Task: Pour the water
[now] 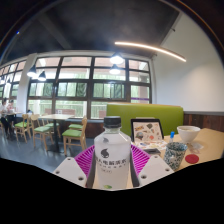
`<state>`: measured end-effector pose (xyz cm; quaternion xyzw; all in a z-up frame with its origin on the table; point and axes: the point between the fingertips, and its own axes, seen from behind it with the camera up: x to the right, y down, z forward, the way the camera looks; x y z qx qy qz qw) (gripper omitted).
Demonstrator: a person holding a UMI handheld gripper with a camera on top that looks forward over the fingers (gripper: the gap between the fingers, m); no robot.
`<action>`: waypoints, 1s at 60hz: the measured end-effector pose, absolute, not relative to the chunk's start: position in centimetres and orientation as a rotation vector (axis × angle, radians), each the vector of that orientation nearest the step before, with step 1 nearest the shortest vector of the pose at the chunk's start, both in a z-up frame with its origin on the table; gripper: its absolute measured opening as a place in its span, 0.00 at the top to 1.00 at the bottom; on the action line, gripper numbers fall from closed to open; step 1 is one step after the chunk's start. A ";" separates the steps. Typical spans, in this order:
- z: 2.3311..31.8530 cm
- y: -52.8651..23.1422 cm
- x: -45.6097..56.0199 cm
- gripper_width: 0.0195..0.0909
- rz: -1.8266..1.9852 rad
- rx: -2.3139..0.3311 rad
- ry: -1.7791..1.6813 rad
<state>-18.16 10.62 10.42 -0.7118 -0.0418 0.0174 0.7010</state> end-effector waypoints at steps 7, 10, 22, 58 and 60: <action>10.3 11.0 -17.3 0.55 0.097 -1.605 -0.042; 10.3 11.2 -17.6 0.61 0.090 -1.594 -0.062; 10.3 11.2 -17.7 0.72 0.121 -1.597 -0.075; 15.6 17.7 -4.3 0.72 1.607 -1.093 1.375; 15.4 17.8 -3.7 0.72 1.627 -1.047 1.425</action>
